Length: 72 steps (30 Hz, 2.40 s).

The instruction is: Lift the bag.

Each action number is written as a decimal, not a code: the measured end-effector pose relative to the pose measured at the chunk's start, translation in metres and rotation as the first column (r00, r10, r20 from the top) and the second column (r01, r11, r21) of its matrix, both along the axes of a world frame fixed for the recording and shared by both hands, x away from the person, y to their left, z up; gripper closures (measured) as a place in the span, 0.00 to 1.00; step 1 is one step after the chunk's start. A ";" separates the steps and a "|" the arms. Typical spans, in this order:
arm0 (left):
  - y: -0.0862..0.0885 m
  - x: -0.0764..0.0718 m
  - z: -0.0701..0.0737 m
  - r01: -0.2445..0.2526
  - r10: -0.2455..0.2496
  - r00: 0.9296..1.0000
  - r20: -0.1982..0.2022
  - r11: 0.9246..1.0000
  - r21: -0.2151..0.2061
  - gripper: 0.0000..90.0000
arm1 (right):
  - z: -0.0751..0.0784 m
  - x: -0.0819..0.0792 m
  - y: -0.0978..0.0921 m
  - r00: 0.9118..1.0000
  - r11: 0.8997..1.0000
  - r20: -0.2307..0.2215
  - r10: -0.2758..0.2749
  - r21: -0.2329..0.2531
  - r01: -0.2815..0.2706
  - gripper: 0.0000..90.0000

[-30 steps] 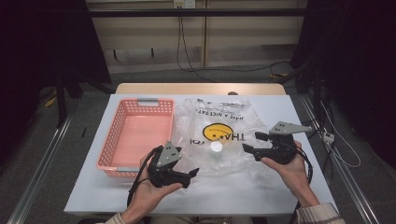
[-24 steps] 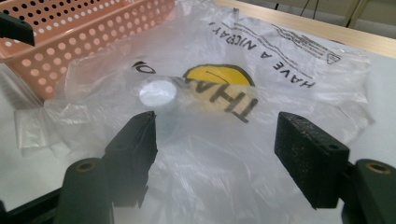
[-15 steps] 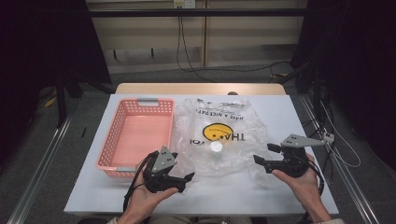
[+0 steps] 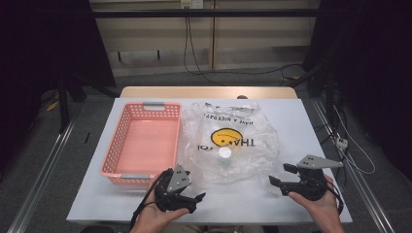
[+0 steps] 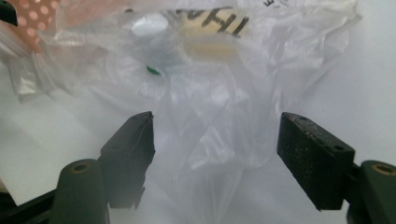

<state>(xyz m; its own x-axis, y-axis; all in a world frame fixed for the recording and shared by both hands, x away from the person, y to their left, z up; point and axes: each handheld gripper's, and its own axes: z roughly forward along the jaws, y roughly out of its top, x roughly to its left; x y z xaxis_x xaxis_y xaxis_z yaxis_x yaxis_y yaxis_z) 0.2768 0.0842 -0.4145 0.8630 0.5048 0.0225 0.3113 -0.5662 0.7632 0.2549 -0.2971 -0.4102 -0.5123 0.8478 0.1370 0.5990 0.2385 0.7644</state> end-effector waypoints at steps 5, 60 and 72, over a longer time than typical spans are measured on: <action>-0.001 0.003 -0.009 0.006 -0.005 1.000 -0.020 1.000 0.030 0.23 | -0.005 -0.007 0.000 1.000 1.000 -0.023 0.013 0.006 -0.013 0.32; -0.013 0.012 -0.025 0.011 -0.006 0.971 -0.238 1.000 0.019 1.00 | -0.016 -0.001 0.006 0.990 0.991 -0.051 0.133 0.040 -0.131 1.00; -0.006 0.018 0.015 0.027 -0.049 0.985 -0.165 0.991 -0.133 1.00 | 0.010 0.016 0.002 0.993 0.991 0.036 0.112 0.074 -0.115 1.00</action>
<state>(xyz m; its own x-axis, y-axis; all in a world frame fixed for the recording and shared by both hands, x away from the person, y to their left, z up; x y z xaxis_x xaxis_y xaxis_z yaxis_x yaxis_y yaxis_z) 0.2947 0.0782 -0.3995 0.8674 0.4608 -0.1878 0.4215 -0.4798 0.7695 0.2707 -0.2949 -0.4007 -0.6100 0.7715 0.1810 0.5463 0.2439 0.8013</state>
